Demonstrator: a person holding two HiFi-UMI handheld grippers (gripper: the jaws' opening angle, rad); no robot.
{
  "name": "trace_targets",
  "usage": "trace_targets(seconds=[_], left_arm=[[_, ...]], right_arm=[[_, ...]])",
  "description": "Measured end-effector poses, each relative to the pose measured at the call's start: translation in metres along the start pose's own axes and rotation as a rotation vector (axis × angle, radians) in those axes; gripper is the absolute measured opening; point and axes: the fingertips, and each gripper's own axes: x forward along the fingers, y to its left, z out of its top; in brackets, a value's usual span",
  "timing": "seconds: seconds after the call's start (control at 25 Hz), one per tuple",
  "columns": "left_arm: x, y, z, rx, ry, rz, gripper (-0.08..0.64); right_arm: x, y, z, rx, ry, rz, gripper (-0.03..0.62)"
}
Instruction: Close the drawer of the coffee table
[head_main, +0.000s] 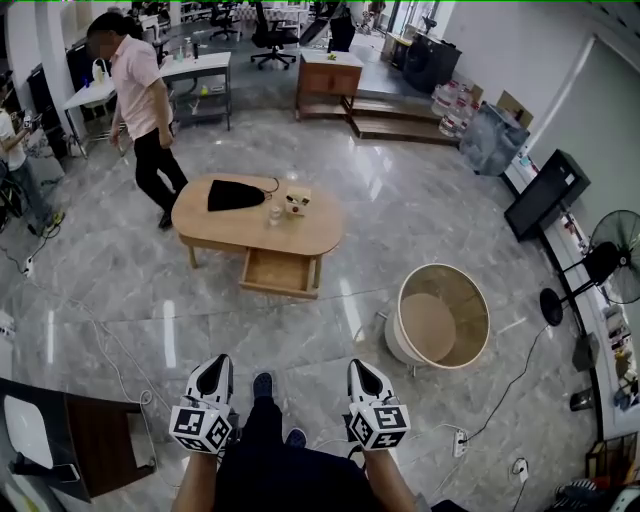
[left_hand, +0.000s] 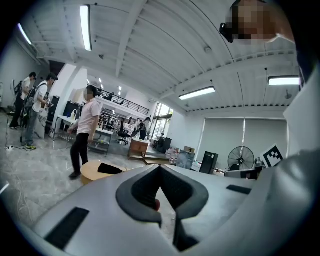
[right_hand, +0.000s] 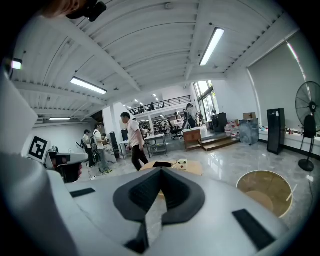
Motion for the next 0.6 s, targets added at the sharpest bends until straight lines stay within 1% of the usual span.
trace_targets(seconds=[0.16,0.28,0.44,0.6], left_arm=[[0.020,0.017,0.007,-0.005,-0.004,0.001,0.025],[0.037,0.023,0.013,0.024,-0.009,-0.007,0.025],[0.055,0.029,0.028,0.017,-0.008,-0.008,0.025],[0.076,0.043,0.035,0.045,0.000,0.001,0.025]], right_arm=[[0.023,-0.001,0.006,0.009,0.004,-0.005,0.026],[0.038,-0.005,0.011,0.013,-0.003,-0.017,0.026],[0.055,-0.007,0.025,0.011,0.010,-0.011,0.026],[0.081,-0.011,0.037,0.011,0.015,-0.015,0.026]])
